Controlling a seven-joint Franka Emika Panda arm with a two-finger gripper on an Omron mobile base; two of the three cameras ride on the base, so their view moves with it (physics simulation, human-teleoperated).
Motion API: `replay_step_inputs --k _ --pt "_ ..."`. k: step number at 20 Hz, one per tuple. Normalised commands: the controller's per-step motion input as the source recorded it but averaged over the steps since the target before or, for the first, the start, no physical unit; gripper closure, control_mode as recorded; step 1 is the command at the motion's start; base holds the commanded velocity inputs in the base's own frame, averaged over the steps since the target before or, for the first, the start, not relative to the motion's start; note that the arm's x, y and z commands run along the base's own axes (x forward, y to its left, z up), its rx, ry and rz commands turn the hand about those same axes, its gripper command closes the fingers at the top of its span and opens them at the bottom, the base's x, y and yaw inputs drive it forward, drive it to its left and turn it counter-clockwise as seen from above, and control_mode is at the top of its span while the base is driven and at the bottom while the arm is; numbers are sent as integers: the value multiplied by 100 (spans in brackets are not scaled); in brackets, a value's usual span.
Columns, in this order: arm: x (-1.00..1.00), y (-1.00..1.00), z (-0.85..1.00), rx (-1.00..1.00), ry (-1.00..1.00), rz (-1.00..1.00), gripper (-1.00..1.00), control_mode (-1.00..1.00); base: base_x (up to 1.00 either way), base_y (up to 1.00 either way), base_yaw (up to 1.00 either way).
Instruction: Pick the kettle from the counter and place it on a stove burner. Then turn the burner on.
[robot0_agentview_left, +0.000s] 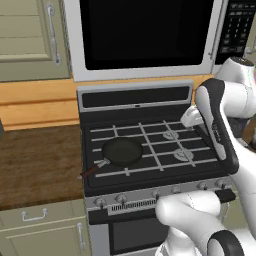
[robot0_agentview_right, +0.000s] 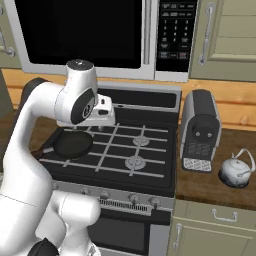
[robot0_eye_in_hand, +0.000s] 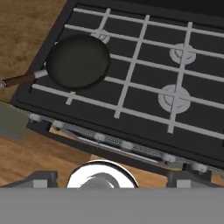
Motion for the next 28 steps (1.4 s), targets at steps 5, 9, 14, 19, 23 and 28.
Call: replay_step_inputs --k 5,9,14,19,23,28 --pt "-2 -92 0 -1 23 -13 -100 -100 0 0 0" --pt "-4 -98 0 0 36 -24 -100 -100 0 0 0" --pt "25 -84 -8 0 31 -33 -100 -100 0 0 0" --pt "49 -70 -41 0 11 -29 -100 -100 0 0 0" --pt "52 -40 -74 0 0 -9 -100 -100 0 0 0" --pt "53 -42 -57 -4 0 -4 -100 -100 0 0 0"
